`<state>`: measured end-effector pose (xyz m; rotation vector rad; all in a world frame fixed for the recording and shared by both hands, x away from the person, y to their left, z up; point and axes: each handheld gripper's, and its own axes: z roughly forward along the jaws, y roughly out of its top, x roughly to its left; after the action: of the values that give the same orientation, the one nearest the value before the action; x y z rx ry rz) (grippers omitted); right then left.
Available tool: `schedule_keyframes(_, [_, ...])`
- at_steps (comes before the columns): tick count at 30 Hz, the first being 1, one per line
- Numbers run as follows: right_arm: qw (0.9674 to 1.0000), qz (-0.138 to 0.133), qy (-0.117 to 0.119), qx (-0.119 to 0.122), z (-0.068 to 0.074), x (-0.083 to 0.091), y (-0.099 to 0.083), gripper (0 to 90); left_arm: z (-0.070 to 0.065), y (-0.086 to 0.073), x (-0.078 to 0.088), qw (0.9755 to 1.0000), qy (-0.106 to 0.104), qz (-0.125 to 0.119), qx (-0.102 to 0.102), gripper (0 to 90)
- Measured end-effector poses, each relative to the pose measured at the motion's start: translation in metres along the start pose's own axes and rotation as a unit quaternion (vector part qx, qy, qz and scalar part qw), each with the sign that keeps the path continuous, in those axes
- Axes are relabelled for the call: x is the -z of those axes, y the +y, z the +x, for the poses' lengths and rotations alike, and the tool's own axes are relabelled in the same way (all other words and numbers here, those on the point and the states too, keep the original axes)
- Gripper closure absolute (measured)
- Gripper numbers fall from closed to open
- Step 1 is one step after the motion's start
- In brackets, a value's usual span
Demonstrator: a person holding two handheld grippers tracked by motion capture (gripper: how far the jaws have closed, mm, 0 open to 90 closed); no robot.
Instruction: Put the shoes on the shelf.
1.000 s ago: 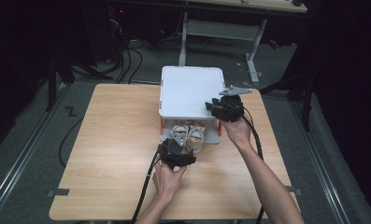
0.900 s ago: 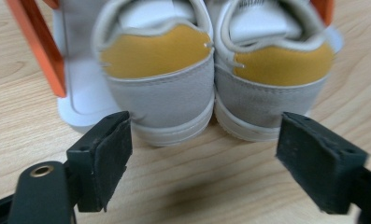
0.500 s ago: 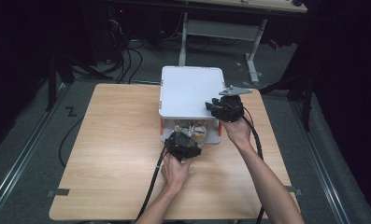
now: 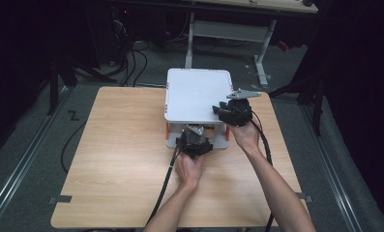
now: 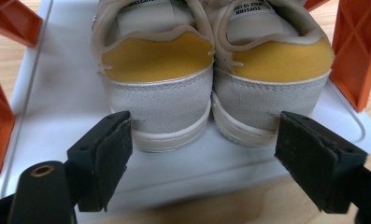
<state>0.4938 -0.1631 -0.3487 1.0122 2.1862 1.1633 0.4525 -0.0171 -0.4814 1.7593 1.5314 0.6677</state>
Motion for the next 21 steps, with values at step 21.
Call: schedule_keyframes(21, [0.9998,0.000,0.008,-0.017,-0.002,0.004,0.000,51.7,0.046,-0.005,0.051,0.9974,-0.060,-0.018,-0.037,25.8])
